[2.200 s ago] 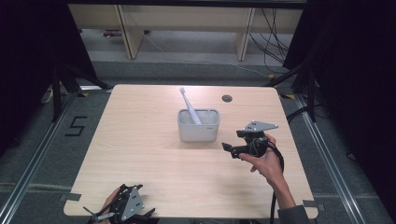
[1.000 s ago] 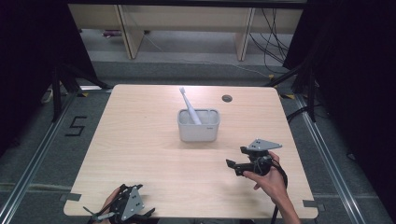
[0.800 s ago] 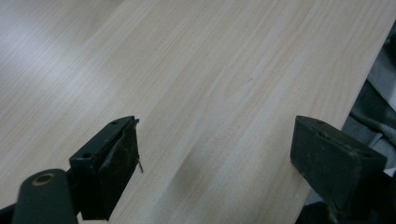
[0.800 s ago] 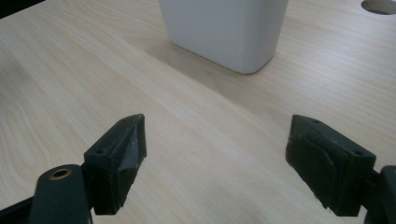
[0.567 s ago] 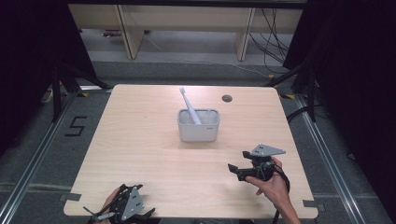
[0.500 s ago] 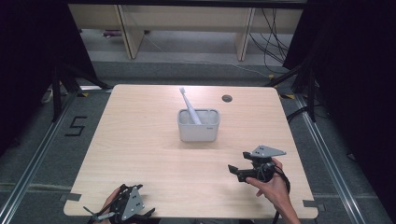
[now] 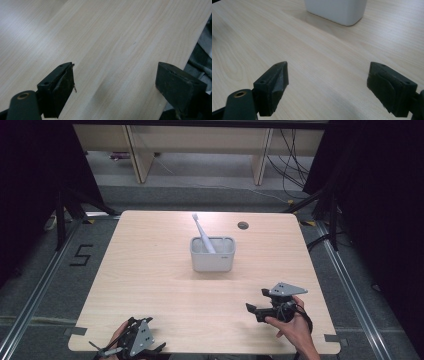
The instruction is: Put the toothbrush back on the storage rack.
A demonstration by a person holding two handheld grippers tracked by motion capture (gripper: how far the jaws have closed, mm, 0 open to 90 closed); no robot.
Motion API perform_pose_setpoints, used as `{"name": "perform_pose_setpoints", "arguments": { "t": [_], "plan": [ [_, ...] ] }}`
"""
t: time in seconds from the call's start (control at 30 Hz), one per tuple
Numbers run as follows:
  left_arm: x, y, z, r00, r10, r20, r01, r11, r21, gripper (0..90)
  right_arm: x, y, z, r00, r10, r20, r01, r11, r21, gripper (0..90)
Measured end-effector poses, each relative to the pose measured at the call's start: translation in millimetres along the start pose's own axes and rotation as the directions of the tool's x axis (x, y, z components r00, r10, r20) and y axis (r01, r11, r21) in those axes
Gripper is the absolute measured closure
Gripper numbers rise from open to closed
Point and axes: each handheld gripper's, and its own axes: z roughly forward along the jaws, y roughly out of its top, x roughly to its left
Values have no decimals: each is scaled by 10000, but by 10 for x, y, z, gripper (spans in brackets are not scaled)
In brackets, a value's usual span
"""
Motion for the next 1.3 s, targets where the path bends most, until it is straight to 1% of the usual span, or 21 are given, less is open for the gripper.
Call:
{"name": "perform_pose_setpoints", "arguments": {
  "t": [0.1,0.13,0.2,0.27,0.33,0.43,0.47,0.53,0.57,0.67,0.73,0.8,0.87,0.97,1.07,1.1,1.13,1.17,1.2,1.27,1.3],
  "plan": [
    [7,-2,-3,10000,13,58,-13,10000,32,149,27,-31,-11,9998,147,-132,-147,9999,41,178],
    [8,-2,-2,10000,18,56,-18,10000,9,149,49,-44,-15,9988,425,-234,-423,9990,127,173],
    [3,1,2,10000,14,-51,-14,10000,-17,149,32,-60,-10,9994,92,-346,-89,9999,86,169],
    [-1,1,-4,10000,-1,72,1,10000,5,149,68,-84,-21,9982,425,-415,-420,9990,129,169],
    [1,1,-1,10000,20,61,-20,10000,47,149,59,-102,-25,9993,166,-322,-167,9999,-16,166],
    [-2,-2,2,10000,-14,15,14,10000,6,149,81,-131,-46,9981,405,-466,-402,9992,77,165],
    [-2,-2,3,10000,-12,-20,12,10000,-14,149,70,-139,-39,9985,203,-509,-206,9998,-57,165],
    [-2,1,5,10000,-2,-17,2,10000,3,149,80,-155,-62,9996,69,-261,-70,10000,-34,166],
    [0,2,-1,10000,11,57,-11,10000,42,149,95,-169,-68,9987,268,-441,-265,9996,67,166],
    [0,1,4,10000,-21,47,20,10000,62,149,128,-198,-87,9979,485,-418,-477,9987,198,166],
    [-4,-1,3,10000,15,18,-15,10000,18,149,112,-217,-80,9992,104,-389,-104,9999,18,166],
    [-1,-1,0,10000,-11,71,11,10000,-19,149,151,-237,-110,9977,490,-476,-478,9985,263,166],
    [-1,2,-3,10000,-2,69,2,10000,17,149,133,-255,-117,9996,92,-280,-88,9999,145,166],
    [-2,1,10,9999,60,-99,-60,10000,26,149,149,-285,-129,9989,279,-373,-273,9995,182,166],
    [-4,-1,4,10000,26,0,-26,10000,10,149,185,-316,-163,9982,455,-394,-449,9988,177,166],
    [0,1,-2,10000,18,90,-18,10000,55,149,164,-321,-174,9996,92,-266,-89,9999,113,166],
    [1,0,0,10000,15,59,-15,10000,13,149,193,-333,-175,9982,443,-400,-436,9989,176,166],
    [3,2,1,10000,18,39,-18,10000,32,149,174,-339,-176,9995,84,-316,-81,9999,118,165],
    [-2,1,5,10000,12,-88,-12,10000,5,149,205,-351,-194,9989,365,-289,-357,9990,270,166],
    [0,2,0,10000,66,35,-67,10000,40,149,184,-361,-192,9994,43,-357,-35,9998,205,165],
    [-2,3,5,10000,42,20,-42,10000,47,149,221,-371,-209,9983,526,-242,-515,9978,412,165]
  ]
}}
